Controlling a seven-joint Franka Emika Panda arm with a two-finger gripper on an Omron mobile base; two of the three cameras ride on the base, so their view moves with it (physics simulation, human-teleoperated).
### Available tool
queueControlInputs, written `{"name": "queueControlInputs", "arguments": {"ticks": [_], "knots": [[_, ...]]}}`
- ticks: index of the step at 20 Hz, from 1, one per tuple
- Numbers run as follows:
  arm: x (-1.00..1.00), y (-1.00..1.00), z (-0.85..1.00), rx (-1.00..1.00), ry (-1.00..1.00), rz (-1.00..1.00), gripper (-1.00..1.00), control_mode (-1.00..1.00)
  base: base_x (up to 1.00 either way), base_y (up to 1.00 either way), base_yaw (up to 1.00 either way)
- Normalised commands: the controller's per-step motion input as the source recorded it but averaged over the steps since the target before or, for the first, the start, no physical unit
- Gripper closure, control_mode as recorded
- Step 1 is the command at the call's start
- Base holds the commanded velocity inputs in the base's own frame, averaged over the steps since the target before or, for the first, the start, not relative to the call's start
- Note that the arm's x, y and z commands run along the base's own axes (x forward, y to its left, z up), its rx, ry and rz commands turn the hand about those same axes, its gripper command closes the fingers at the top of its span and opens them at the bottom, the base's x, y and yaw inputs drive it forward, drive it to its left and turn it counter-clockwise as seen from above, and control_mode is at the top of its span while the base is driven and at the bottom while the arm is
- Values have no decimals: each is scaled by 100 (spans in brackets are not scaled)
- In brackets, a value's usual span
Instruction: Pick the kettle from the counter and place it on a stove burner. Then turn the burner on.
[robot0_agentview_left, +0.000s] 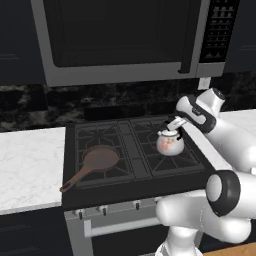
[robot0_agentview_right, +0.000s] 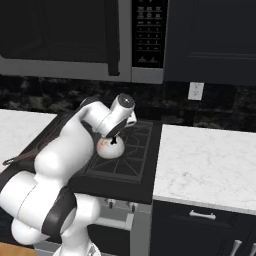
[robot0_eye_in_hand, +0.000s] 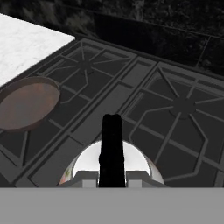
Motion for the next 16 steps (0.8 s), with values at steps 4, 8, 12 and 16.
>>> {"name": "queueControlInputs", "arguments": {"ticks": [4,8,12,16], "knots": [[19,-18,-16,0,0,0,100,-100,0,0,0],[17,-16,-15,0,0,0,100,-100,0,0,0],[24,-2,-19,0,0,0,100,-100,0,0,0],[24,0,-26,0,0,0,100,-100,0,0,0]]}}
